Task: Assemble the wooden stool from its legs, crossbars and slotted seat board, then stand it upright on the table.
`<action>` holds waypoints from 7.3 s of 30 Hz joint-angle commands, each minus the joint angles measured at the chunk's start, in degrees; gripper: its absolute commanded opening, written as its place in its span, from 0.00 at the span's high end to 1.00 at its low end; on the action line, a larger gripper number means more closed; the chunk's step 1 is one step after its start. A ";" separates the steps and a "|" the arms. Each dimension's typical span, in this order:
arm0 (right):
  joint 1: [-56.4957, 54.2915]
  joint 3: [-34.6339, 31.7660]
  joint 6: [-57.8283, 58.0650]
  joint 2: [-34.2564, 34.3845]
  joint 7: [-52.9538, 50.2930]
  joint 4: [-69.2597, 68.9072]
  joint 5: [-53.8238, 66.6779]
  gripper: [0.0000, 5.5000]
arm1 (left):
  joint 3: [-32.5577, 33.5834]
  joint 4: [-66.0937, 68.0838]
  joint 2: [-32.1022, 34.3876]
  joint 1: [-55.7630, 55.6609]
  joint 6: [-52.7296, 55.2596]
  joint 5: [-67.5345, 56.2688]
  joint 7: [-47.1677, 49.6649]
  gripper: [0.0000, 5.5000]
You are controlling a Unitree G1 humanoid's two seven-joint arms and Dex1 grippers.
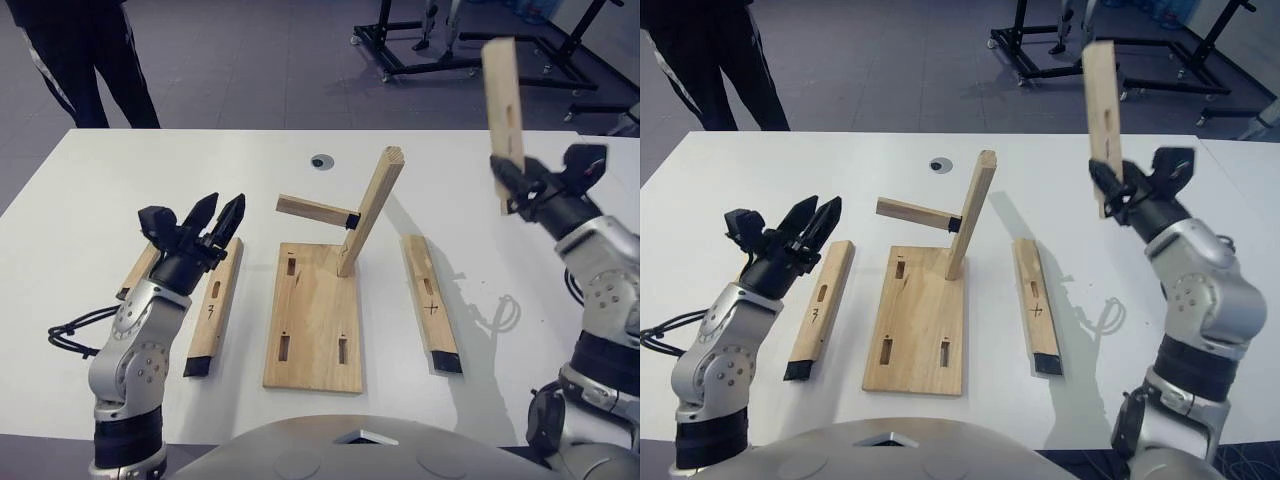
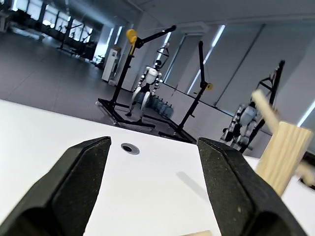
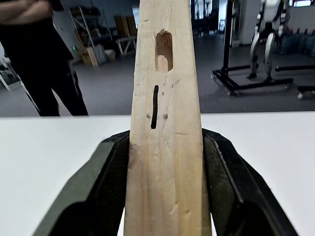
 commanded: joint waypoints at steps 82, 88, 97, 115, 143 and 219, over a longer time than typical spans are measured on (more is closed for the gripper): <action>4.92 33.84 -2.30 -5.31 29.42 -11.17 14.13 0.35 | 7.78 -0.78 17.18 -2.74 10.81 -34.84 -17.18 0.61; 5.55 26.97 -2.42 -6.24 26.63 -14.62 18.01 0.16 | 15.81 10.31 25.95 -6.35 12.24 -32.29 -23.33 0.61; -10.15 15.84 -4.95 -2.70 18.44 -5.42 26.15 0.02 | 5.24 15.25 19.15 -11.53 -0.65 -9.91 -24.83 0.61; -20.45 19.40 -12.76 2.93 14.81 7.92 14.24 0.02 | 0.84 30.68 14.89 -18.77 -17.06 -3.55 -47.65 0.61; -20.82 19.46 -11.77 1.92 18.45 8.84 12.74 0.02 | -6.47 31.95 17.72 -18.29 -7.43 1.52 -58.93 0.61; -22.02 39.90 -6.41 -3.47 6.06 -16.24 -18.98 0.02 | -15.73 50.19 16.39 -27.68 -5.50 7.97 -63.76 0.61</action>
